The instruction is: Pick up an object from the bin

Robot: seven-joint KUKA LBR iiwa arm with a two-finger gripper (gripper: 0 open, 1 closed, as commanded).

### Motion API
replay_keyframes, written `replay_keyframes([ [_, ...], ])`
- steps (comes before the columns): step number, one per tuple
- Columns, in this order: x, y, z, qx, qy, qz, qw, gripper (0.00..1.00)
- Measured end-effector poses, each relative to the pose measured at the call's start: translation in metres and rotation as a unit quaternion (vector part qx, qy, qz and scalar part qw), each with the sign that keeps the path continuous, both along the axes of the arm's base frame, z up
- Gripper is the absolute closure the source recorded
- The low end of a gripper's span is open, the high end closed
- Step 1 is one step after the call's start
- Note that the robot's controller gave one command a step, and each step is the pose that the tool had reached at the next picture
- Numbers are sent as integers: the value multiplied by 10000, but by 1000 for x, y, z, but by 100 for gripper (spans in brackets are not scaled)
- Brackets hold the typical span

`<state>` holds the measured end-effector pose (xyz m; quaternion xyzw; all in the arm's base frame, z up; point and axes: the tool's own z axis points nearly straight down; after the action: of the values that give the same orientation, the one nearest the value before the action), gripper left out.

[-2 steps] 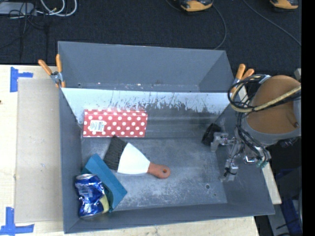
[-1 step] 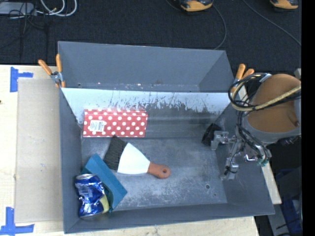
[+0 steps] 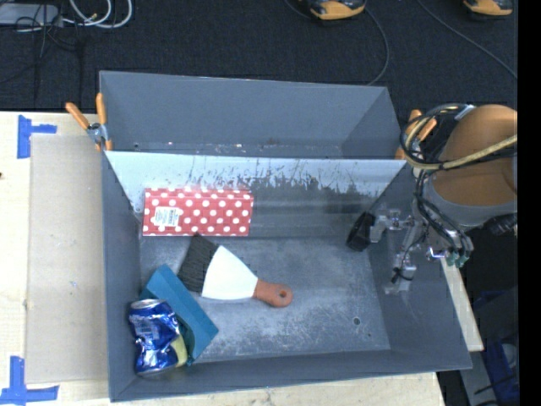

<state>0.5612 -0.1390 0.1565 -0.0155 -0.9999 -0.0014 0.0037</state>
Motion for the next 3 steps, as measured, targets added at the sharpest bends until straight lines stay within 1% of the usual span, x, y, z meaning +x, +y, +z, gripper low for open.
replay_keyframes([
  [1,42,6,56,-10,-22,-439,9990,0],
  [2,39,17,127,-2,4,-214,9998,0],
  [3,18,49,106,-15,-69,-11,10000,0],
])
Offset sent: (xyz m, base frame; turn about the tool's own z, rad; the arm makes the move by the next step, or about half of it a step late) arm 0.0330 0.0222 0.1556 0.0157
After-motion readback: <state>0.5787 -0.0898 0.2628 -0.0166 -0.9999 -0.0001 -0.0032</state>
